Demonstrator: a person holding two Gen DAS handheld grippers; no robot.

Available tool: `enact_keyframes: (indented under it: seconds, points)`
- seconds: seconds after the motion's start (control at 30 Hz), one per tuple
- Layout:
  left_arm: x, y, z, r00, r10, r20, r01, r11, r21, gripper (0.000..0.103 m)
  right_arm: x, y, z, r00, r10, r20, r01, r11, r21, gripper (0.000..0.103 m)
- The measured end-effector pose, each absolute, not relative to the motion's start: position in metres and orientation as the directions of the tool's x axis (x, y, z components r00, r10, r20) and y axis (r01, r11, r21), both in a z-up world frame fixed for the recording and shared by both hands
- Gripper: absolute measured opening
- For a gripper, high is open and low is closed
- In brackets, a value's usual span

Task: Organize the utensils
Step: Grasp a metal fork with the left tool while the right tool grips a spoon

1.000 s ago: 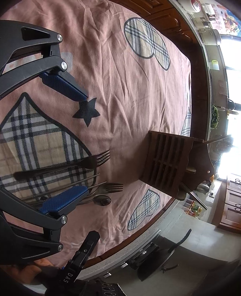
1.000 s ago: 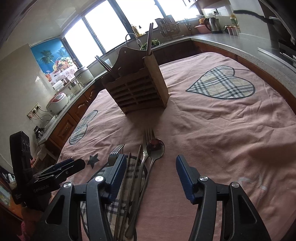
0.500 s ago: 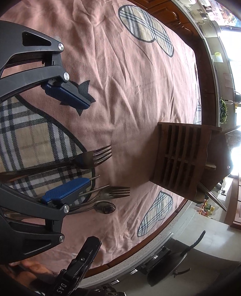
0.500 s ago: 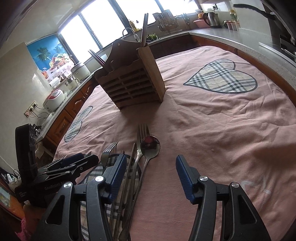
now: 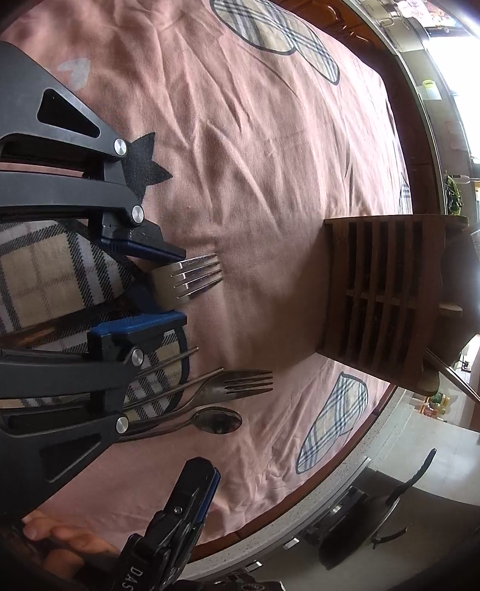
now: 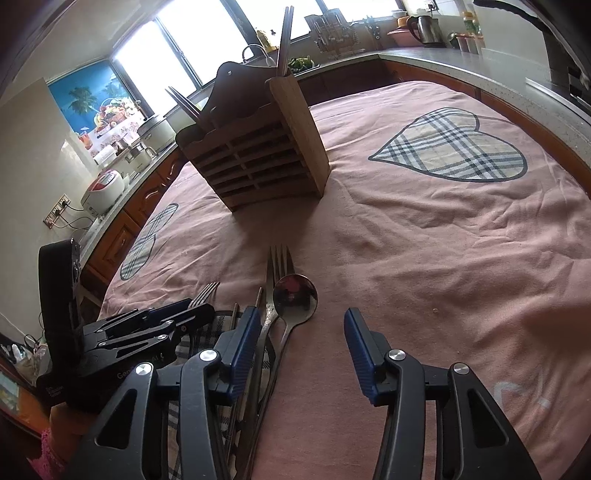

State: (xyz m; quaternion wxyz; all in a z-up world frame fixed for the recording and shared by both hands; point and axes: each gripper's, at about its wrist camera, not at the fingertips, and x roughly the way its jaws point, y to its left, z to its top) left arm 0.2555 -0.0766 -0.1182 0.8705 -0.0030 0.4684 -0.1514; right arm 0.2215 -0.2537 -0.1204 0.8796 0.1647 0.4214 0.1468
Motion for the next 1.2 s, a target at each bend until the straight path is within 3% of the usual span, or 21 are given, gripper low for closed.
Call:
enact_keyframes:
  seconds: [0.37,0.77,0.8,1.2]
  points:
    - [0.236,-0.041,-0.117,0.512,-0.274,-0.814,0.220,0.958,-0.184,0.024,0.235,-0.230,-0.137,0.550,0.337,-0.764,-0.132,0.939,0.318,0.042]
    - [0.241,-0.043,-0.119,0.510,-0.276,-0.814,0.210,0.958,-0.193,0.024,0.247,-0.206,-0.136,0.582,0.236,-0.778,-0.153,0.972,0.180,0.040]
    - [0.241,-0.042,-0.119,0.511,-0.280,-0.813,0.209,0.958,-0.198,0.024,0.247,-0.206,-0.136,0.586,0.239,-0.774,-0.154,0.971,0.184,0.034]
    - [0.223,-0.030,-0.094,0.570,-0.296,-0.766,0.200,0.955,-0.221,0.023,0.225,-0.221,-0.107,0.646,0.295,-0.704,-0.161,0.954,0.251,0.034]
